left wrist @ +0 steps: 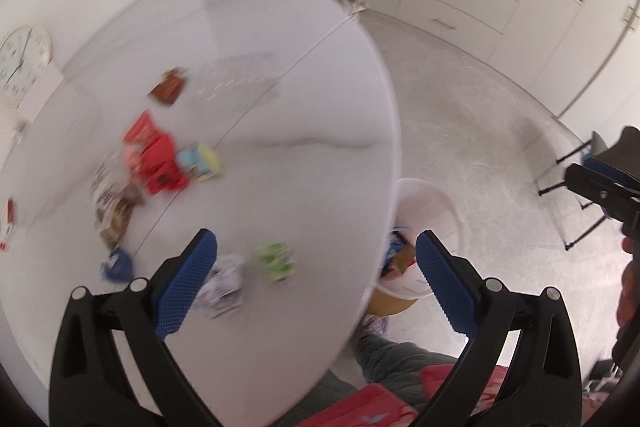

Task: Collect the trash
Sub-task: 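Release the red wrapper into the wastebasket with the left tool, then grasp crumpled paper with the left tool while the right tool grasps the green wrapper, then drop the paper and green wrapper into the wastebasket with both tools, then grasp the blue cloth with the left tool while the right tool grasps the teal-yellow wrapper, then carry both items to the wastebasket and open both tools, then grasp the clear snack bag with the left tool while the right tool grasps the red wrapper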

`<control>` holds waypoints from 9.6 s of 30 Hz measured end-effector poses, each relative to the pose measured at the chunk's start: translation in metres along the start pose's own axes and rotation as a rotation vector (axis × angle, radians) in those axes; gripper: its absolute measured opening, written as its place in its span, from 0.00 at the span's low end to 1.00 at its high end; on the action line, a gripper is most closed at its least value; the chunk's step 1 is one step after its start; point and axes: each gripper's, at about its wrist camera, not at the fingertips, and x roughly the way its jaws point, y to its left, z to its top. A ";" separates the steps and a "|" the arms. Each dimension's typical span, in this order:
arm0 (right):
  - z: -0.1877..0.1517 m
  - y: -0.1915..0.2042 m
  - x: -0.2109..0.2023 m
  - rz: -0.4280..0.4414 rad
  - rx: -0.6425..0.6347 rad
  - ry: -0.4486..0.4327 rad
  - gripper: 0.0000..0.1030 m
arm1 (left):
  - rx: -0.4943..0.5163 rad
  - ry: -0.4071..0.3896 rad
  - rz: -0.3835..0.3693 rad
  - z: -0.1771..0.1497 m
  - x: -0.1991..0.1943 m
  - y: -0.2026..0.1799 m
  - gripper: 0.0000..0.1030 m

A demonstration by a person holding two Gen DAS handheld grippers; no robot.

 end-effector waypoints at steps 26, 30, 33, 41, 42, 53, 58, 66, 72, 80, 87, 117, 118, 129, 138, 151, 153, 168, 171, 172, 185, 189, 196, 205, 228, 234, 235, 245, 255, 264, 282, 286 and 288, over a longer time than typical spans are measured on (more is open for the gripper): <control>-0.027 0.169 0.078 0.118 -0.345 0.170 0.95 | -0.195 0.201 -0.006 -0.048 0.083 0.113 0.44; -0.031 0.198 0.106 0.140 -0.420 0.181 0.90 | -0.220 0.150 -0.002 -0.046 0.055 0.130 0.44; -0.035 0.218 0.128 0.162 -0.456 0.204 0.81 | -0.226 0.107 0.013 -0.044 0.034 0.139 0.44; -0.044 0.238 0.164 0.133 -0.497 0.266 0.47 | -0.210 0.044 0.046 -0.041 0.005 0.153 0.44; -0.045 0.240 0.166 0.127 -0.508 0.270 0.42 | -0.207 0.045 0.049 -0.040 0.004 0.154 0.44; -0.031 0.186 0.117 0.156 -0.367 0.192 0.28 | -0.115 0.037 0.014 -0.027 0.007 0.118 0.44; -0.026 0.121 0.082 0.061 -0.266 0.118 0.28 | -0.051 0.035 -0.017 -0.021 0.007 0.086 0.44; -0.061 0.022 0.142 -0.023 -0.096 0.273 0.48 | 0.073 0.032 -0.056 -0.004 0.007 0.026 0.44; -0.069 -0.025 0.122 -0.084 0.003 0.225 0.84 | 0.165 0.058 -0.113 0.008 0.016 -0.028 0.45; -0.053 -0.078 0.052 -0.162 0.076 0.089 0.93 | 0.266 0.128 -0.235 0.018 0.044 -0.114 0.45; -0.051 -0.106 0.021 -0.167 0.114 0.049 0.93 | 0.289 0.246 -0.264 0.012 0.085 -0.163 0.69; -0.011 -0.006 0.046 -0.032 -0.081 0.047 0.93 | 0.076 0.077 -0.048 0.010 0.028 -0.043 0.92; -0.008 0.006 0.049 -0.018 -0.104 0.048 0.93 | 0.046 0.067 -0.021 0.008 0.025 -0.026 0.92; 0.008 0.145 0.087 0.121 -0.356 0.099 0.93 | -0.332 0.083 0.175 -0.033 0.026 0.150 0.93; 0.011 0.197 0.103 0.141 -0.427 0.121 0.93 | -0.477 0.152 0.155 -0.044 0.076 0.205 0.80; 0.032 0.247 0.152 0.225 -0.502 0.164 0.92 | -0.523 0.190 0.113 -0.045 0.101 0.225 0.29; 0.034 0.263 0.168 0.234 -0.545 0.170 0.85 | -0.533 0.186 0.103 -0.046 0.100 0.228 0.29; 0.036 0.285 0.214 0.193 -0.633 0.206 0.30 | -0.507 0.135 0.094 -0.038 0.078 0.236 0.28; 0.042 0.269 0.195 0.213 -0.588 0.183 0.30 | -0.464 0.115 0.083 -0.039 0.058 0.227 0.28; 0.043 0.262 0.186 0.220 -0.573 0.172 0.30 | -0.445 0.107 0.083 -0.036 0.051 0.221 0.28; 0.014 0.132 0.072 0.121 -0.349 0.063 0.31 | -0.122 0.023 -0.043 0.005 0.007 0.097 0.28; -0.009 0.081 0.076 0.057 -0.242 0.092 0.32 | -0.031 0.032 -0.075 0.009 0.010 0.054 0.29; -0.051 0.012 0.130 0.000 -0.078 0.241 0.44 | 0.091 0.055 -0.106 0.011 0.013 0.002 0.29; -0.066 -0.037 0.091 -0.085 0.071 0.170 0.80 | 0.230 0.103 -0.158 0.012 0.028 -0.061 0.29; -0.065 -0.079 0.019 -0.189 0.180 0.045 0.98 | 0.365 0.117 -0.227 0.019 0.046 -0.145 0.92; -0.063 -0.067 0.022 -0.178 0.155 0.054 0.98 | 0.333 0.113 -0.222 0.017 0.043 -0.139 0.92; -0.062 -0.065 0.023 -0.176 0.148 0.054 0.98 | 0.326 0.112 -0.220 0.017 0.043 -0.137 0.92; -0.054 -0.042 0.028 -0.163 0.096 0.059 0.98 | 0.264 0.112 -0.206 0.020 0.041 -0.117 0.92; -0.026 0.016 0.052 -0.077 -0.034 0.077 0.98 | 0.069 0.067 -0.080 0.015 0.029 -0.030 0.92; 0.000 0.121 0.096 0.032 -0.240 0.116 0.98 | -0.246 0.049 0.128 -0.005 0.034 0.127 0.92; -0.006 0.228 0.141 -0.008 -0.348 0.235 0.98 | 0.366 0.044 -0.020 0.019 0.110 0.227 0.81; -0.004 0.247 0.143 0.011 -0.356 0.231 0.98 | 0.392 0.060 -0.078 0.016 0.124 0.233 0.53; 0.001 0.258 0.144 0.025 -0.365 0.221 0.98 | 0.361 0.049 -0.111 0.014 0.121 0.239 0.49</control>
